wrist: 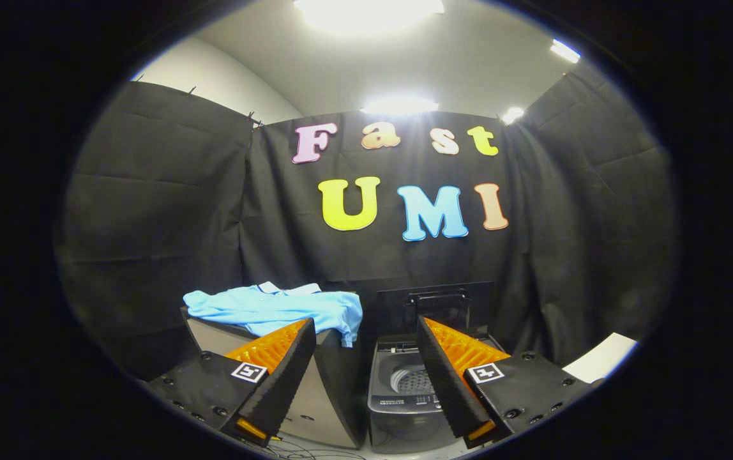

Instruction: Put the clothes into the washing machine and then close the washing machine lid.

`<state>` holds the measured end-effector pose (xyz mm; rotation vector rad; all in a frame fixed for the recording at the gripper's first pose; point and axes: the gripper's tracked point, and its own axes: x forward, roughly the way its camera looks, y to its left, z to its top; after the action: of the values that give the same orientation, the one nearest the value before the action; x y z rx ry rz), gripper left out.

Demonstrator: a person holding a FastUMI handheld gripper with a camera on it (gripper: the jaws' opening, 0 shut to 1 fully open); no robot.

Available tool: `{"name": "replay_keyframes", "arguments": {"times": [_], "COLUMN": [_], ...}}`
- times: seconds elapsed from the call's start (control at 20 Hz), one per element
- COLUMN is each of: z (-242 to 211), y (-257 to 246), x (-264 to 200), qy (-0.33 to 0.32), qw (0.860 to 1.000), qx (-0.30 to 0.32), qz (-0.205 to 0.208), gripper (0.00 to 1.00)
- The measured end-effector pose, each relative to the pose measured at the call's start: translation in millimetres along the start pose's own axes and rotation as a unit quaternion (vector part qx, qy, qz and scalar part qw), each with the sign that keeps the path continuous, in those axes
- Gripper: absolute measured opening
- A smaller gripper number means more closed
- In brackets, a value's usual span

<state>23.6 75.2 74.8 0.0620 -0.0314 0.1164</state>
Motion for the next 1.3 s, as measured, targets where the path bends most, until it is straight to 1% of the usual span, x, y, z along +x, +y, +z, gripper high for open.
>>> {"name": "replay_keyframes", "arguments": {"times": [0.25, 0.5, 0.95, 1.3], "z": [23.3, 37.9, 29.3, 24.0], "y": [24.0, 50.1, 111.9, 158.8], "x": [35.5, 74.0, 135.7, 180.2], "qy": [0.007, 0.015, 0.058, 0.088], "qw": [0.999, 0.998, 0.991, 0.982], "qx": [0.012, 0.01, -0.01, -0.006], "qz": [0.03, 0.061, 0.122, 0.167], "gripper": [0.96, 0.96, 0.97, 0.97]}}
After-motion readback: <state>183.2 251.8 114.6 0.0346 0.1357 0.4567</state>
